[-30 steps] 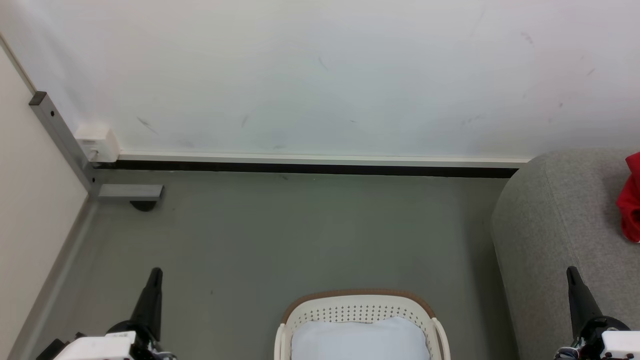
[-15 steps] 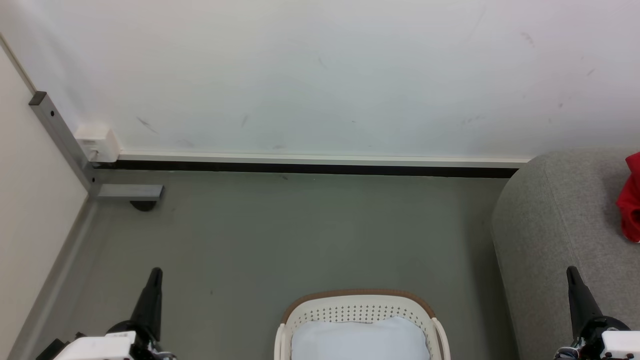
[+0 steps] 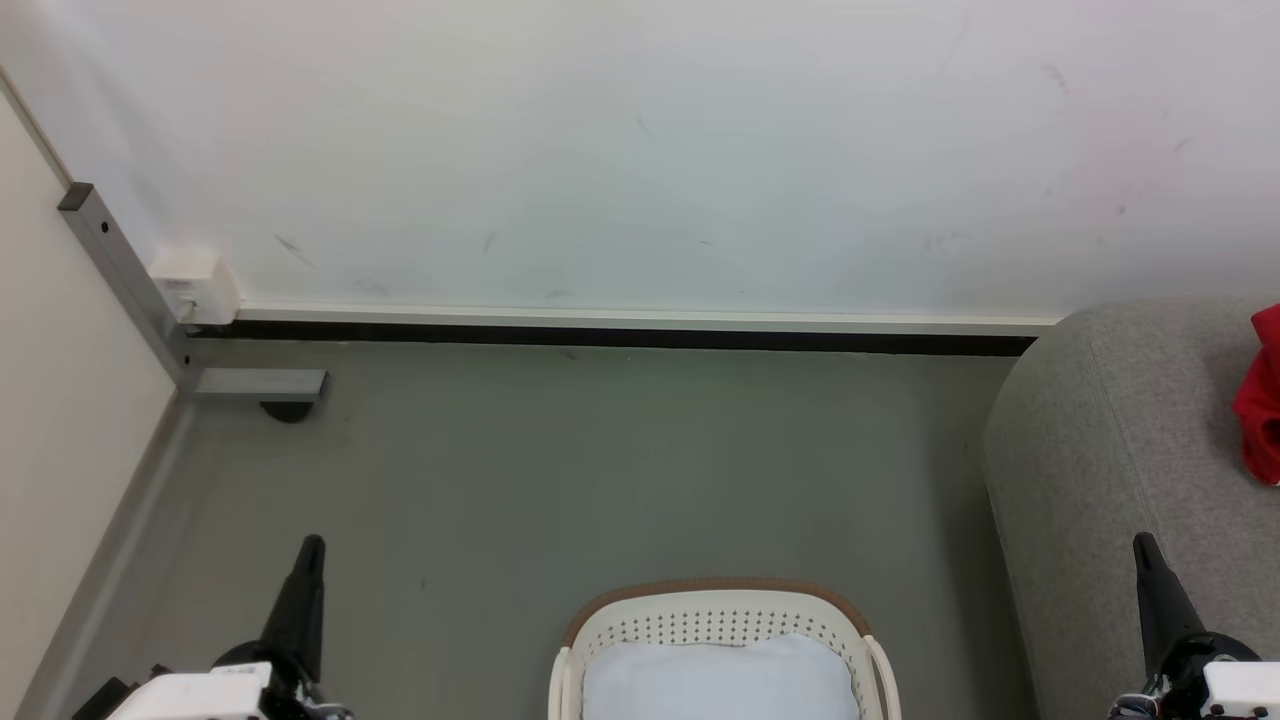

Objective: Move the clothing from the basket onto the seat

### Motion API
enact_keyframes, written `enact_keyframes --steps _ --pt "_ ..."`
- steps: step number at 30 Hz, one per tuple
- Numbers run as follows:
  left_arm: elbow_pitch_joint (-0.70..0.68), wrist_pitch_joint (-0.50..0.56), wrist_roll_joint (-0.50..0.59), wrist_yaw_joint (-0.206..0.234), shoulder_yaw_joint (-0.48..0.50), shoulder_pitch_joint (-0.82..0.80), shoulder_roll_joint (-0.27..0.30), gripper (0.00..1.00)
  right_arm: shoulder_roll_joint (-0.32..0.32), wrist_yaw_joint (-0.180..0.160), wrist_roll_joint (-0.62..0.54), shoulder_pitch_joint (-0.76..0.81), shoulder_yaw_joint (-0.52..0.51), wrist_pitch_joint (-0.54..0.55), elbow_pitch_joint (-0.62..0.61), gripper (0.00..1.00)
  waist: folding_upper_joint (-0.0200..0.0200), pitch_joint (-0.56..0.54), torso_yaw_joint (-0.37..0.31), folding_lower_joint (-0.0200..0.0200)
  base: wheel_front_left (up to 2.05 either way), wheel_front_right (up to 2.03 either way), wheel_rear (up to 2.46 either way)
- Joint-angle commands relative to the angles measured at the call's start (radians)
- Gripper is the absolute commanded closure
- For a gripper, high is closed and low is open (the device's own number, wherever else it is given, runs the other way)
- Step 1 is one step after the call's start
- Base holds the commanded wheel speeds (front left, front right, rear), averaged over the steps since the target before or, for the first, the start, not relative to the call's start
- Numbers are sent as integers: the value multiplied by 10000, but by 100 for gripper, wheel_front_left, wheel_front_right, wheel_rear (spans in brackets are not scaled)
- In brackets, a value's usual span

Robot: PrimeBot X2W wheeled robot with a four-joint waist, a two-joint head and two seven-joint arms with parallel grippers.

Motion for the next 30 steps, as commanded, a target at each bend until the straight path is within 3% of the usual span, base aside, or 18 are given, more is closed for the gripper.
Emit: enact_keyframes --steps 1,30 --pt "-34 38 -133 -25 20 -82 18 100 -82 -21 14 -128 -39 34 -53 100 0 0 0 0 0 0 0" --pt "-36 37 -134 -25 19 -81 18 100 -82 -21 15 -127 -39 33 -54 100 0 0 0 0 0 0 0"
